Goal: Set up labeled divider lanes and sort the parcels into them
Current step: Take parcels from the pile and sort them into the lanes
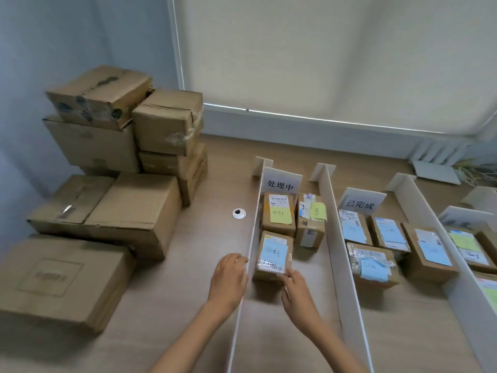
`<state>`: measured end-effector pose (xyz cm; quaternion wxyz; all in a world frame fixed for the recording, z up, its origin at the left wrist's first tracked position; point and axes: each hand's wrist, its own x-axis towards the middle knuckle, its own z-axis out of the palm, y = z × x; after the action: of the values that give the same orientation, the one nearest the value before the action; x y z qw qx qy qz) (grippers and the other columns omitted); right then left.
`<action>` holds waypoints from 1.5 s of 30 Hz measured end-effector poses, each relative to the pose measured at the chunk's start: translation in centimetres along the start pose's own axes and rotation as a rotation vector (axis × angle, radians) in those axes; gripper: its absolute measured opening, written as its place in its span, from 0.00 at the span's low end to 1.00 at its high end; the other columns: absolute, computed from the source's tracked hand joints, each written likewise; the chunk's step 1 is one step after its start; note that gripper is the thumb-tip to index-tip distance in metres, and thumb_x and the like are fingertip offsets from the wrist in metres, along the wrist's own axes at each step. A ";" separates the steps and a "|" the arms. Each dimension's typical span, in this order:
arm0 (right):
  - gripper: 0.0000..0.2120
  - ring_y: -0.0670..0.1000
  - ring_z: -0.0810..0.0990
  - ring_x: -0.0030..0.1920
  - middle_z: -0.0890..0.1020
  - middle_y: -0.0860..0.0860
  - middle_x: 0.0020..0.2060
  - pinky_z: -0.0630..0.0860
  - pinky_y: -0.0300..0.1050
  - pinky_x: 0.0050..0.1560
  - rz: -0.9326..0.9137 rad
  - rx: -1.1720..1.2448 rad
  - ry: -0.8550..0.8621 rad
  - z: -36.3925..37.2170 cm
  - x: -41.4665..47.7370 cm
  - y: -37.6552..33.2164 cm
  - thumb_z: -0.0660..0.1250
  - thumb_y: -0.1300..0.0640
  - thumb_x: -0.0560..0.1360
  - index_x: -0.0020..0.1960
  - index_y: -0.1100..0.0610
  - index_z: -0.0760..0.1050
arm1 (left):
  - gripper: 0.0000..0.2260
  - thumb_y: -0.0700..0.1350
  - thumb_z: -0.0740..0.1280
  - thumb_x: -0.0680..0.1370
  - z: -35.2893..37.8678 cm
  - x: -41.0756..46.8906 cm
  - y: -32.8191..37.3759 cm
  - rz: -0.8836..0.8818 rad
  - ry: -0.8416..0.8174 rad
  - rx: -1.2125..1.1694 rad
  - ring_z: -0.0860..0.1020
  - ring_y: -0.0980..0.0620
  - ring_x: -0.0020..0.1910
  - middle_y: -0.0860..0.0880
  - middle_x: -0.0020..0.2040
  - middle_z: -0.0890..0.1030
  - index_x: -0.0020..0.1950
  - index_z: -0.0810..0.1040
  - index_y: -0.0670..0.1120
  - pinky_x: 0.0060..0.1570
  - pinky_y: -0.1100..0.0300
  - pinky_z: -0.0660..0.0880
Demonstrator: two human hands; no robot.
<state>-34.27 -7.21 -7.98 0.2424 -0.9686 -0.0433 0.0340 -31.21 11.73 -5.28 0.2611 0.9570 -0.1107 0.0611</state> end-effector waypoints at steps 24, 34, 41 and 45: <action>0.14 0.51 0.73 0.60 0.80 0.51 0.54 0.66 0.39 0.60 -0.384 0.129 -0.099 9.2 -9.1 -28.4 0.58 0.68 0.77 0.53 0.56 0.80 | 0.10 0.40 0.61 0.79 -22.6 -28.5 -20.7 -0.683 0.390 -0.104 0.73 0.54 0.51 0.50 0.57 0.78 0.58 0.78 0.47 0.48 0.62 0.69; 0.16 0.54 0.71 0.64 0.74 0.55 0.64 0.69 0.45 0.61 -0.296 -0.035 -0.297 15.1 5.6 -40.4 0.56 0.63 0.79 0.65 0.59 0.71 | 0.15 0.40 0.57 0.81 -23.0 -22.1 -31.9 -0.963 0.257 -0.584 0.73 0.49 0.63 0.46 0.66 0.73 0.68 0.70 0.45 0.58 0.59 0.70; 0.19 0.59 0.68 0.67 0.69 0.59 0.68 0.68 0.53 0.66 -0.190 -0.252 -0.437 20.1 14.0 -43.3 0.58 0.57 0.78 0.67 0.60 0.67 | 0.23 0.40 0.56 0.81 -20.8 -18.3 -38.1 -1.133 0.132 -0.787 0.65 0.45 0.71 0.44 0.73 0.65 0.76 0.57 0.44 0.69 0.50 0.65; 0.28 0.61 0.61 0.71 0.60 0.58 0.73 0.62 0.60 0.70 -0.112 -0.345 -0.467 22.0 14.8 -42.8 0.60 0.49 0.77 0.73 0.57 0.58 | 0.23 0.39 0.56 0.81 -19.6 -17.9 -39.1 -1.144 0.075 -0.847 0.64 0.45 0.72 0.44 0.74 0.64 0.76 0.56 0.43 0.70 0.51 0.64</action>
<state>-24.34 42.17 -7.77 0.0590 -0.9576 -0.1565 0.2345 -40.19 57.81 -10.64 0.6053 0.6786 0.4036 -0.1007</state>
